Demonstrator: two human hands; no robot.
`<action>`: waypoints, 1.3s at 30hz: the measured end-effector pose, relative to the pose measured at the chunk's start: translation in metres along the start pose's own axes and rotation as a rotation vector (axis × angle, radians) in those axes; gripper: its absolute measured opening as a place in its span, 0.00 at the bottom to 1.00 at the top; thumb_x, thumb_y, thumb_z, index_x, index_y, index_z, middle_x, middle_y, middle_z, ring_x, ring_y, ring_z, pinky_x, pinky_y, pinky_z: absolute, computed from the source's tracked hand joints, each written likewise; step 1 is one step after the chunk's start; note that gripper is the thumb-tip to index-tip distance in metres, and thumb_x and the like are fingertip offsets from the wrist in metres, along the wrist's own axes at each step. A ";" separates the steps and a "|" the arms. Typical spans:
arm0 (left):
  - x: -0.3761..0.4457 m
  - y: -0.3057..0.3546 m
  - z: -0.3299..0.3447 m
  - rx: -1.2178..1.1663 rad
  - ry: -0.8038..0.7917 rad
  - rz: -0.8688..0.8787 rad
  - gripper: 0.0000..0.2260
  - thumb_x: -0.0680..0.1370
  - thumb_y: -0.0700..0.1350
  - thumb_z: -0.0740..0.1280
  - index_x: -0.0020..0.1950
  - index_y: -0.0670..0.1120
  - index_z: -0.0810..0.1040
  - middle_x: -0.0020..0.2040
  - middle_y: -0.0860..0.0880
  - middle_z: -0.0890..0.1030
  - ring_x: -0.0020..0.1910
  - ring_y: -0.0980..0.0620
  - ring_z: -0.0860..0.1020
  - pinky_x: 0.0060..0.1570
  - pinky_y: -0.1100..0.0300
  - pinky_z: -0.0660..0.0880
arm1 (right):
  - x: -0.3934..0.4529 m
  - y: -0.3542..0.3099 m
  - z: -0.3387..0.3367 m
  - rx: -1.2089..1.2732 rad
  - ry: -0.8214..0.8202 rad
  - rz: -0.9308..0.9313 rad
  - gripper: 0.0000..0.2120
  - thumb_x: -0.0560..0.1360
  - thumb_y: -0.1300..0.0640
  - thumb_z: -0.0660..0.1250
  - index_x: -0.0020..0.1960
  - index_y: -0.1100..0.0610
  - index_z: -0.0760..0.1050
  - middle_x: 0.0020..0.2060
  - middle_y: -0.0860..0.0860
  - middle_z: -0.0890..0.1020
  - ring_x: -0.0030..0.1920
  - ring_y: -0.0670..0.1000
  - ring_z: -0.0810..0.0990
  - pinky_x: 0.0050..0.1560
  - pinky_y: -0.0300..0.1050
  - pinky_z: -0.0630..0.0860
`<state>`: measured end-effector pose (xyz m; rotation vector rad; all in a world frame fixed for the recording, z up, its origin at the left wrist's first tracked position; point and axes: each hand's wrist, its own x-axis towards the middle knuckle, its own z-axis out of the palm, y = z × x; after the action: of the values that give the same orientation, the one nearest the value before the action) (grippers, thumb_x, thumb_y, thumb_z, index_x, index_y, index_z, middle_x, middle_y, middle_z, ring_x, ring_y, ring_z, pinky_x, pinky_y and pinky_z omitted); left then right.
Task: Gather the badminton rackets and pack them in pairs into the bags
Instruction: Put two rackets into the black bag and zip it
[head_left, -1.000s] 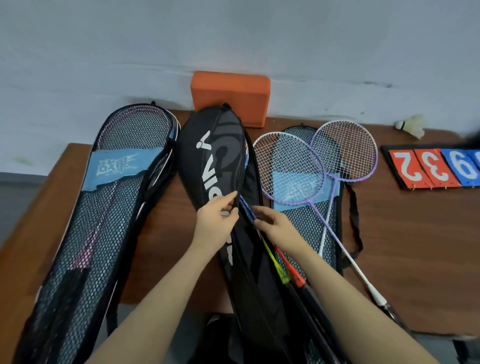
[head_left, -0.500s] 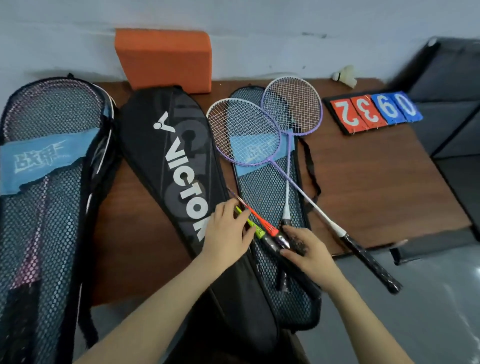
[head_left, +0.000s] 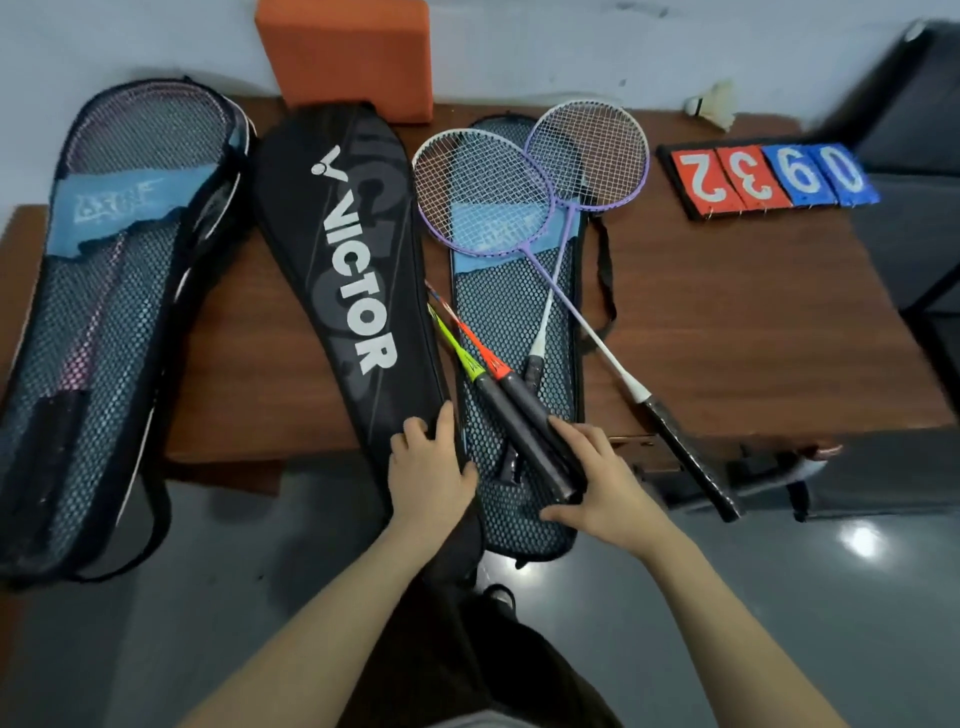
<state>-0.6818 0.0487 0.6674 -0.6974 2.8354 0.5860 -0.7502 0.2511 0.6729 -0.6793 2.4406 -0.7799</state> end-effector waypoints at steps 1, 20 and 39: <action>0.000 0.003 0.001 -0.037 0.014 -0.008 0.31 0.74 0.52 0.66 0.73 0.49 0.58 0.59 0.43 0.67 0.55 0.43 0.69 0.51 0.53 0.71 | -0.002 0.002 -0.001 -0.022 -0.019 -0.011 0.49 0.62 0.45 0.77 0.73 0.40 0.50 0.66 0.44 0.60 0.63 0.53 0.69 0.63 0.54 0.67; -0.007 0.005 -0.024 -0.814 0.177 -0.130 0.24 0.70 0.33 0.67 0.65 0.47 0.74 0.52 0.47 0.76 0.41 0.59 0.77 0.43 0.76 0.72 | -0.026 -0.017 -0.002 0.359 0.166 -0.028 0.32 0.63 0.57 0.78 0.63 0.47 0.70 0.51 0.40 0.73 0.51 0.32 0.71 0.52 0.20 0.63; -0.005 0.035 -0.094 -1.337 0.266 -0.152 0.20 0.70 0.28 0.66 0.58 0.45 0.79 0.40 0.56 0.82 0.40 0.64 0.80 0.42 0.72 0.74 | -0.040 -0.060 -0.025 0.796 -0.113 -0.092 0.26 0.68 0.57 0.72 0.65 0.48 0.72 0.61 0.46 0.78 0.63 0.46 0.74 0.66 0.50 0.68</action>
<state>-0.6995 0.0406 0.7660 -1.1491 2.1679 2.5113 -0.7165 0.2415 0.7402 -0.4911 1.7725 -1.5636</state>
